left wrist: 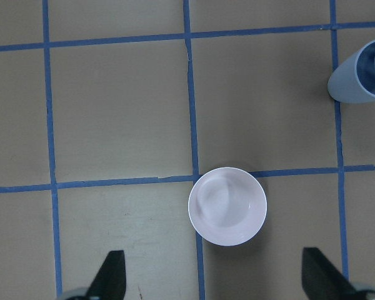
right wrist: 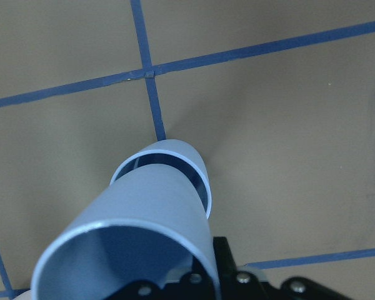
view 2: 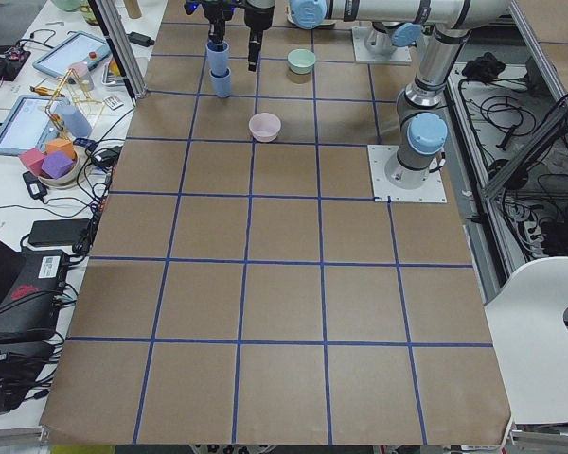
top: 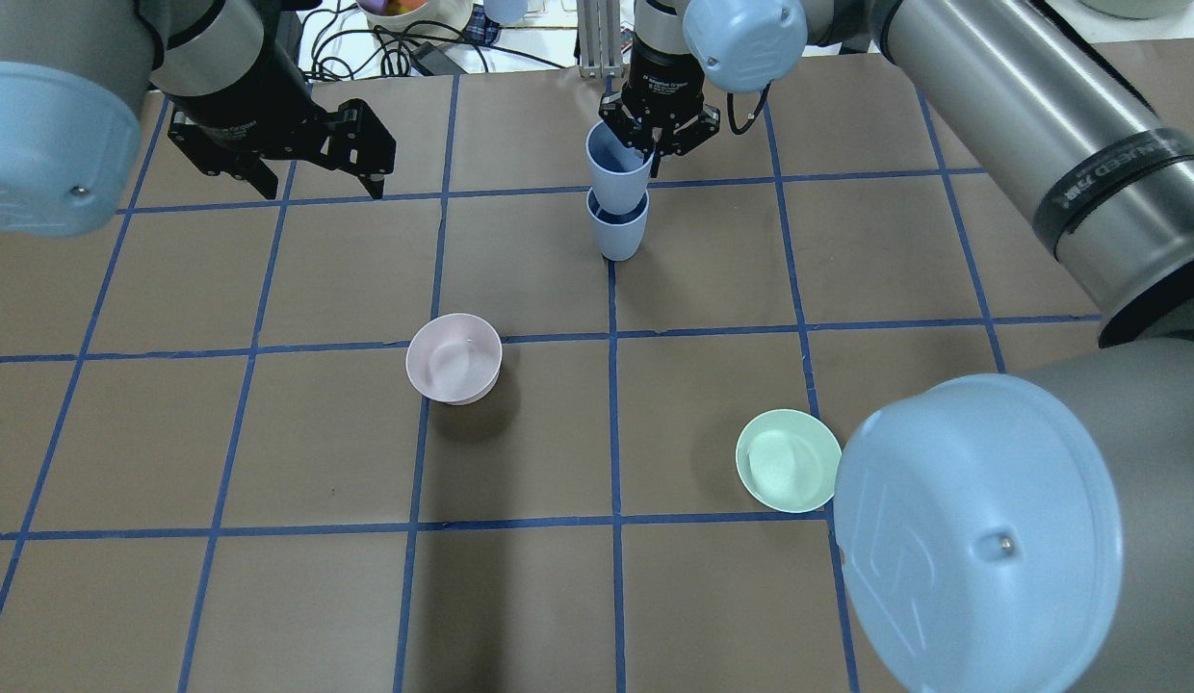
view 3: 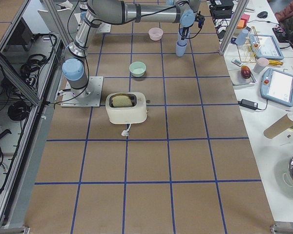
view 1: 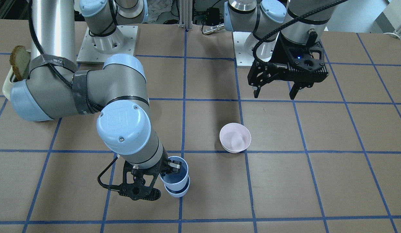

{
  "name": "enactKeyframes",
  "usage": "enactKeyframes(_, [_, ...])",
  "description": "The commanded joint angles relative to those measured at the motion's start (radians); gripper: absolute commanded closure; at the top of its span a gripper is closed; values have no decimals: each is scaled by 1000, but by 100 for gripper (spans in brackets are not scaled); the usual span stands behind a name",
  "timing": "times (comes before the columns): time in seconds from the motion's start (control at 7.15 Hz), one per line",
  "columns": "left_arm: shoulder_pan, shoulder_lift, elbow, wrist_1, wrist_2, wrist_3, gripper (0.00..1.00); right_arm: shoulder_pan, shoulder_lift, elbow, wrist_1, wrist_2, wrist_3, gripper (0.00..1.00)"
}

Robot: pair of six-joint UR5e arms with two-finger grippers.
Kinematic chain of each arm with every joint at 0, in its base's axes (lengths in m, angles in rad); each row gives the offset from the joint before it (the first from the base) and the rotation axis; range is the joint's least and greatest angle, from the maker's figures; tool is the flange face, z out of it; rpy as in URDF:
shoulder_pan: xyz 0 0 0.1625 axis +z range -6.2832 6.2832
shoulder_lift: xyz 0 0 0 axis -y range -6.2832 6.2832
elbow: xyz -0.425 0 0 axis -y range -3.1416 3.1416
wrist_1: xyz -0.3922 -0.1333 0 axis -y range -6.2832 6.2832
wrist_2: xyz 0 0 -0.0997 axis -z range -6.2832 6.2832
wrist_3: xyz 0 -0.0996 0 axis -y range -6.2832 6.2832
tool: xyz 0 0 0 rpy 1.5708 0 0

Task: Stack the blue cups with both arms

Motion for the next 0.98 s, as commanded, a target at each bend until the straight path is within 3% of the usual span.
enactKeyframes(0.0, [0,0,0,0,0,0,0,0,8,1,-2,-9,-1,100])
enactKeyframes(0.28, [0,0,0,0,0,0,0,0,14,-1,-11,-11,1,100])
enactKeyframes(0.42, [0,2,1,0,1,-1,0,0,12,1,-8,-14,-4,74])
enactKeyframes(0.56, [0,2,1,-2,2,0,0,0,16,1,-16,-7,-7,1])
enactKeyframes(0.84, [0,2,1,-2,2,0,0,0,11,-1,-22,-2,1,0])
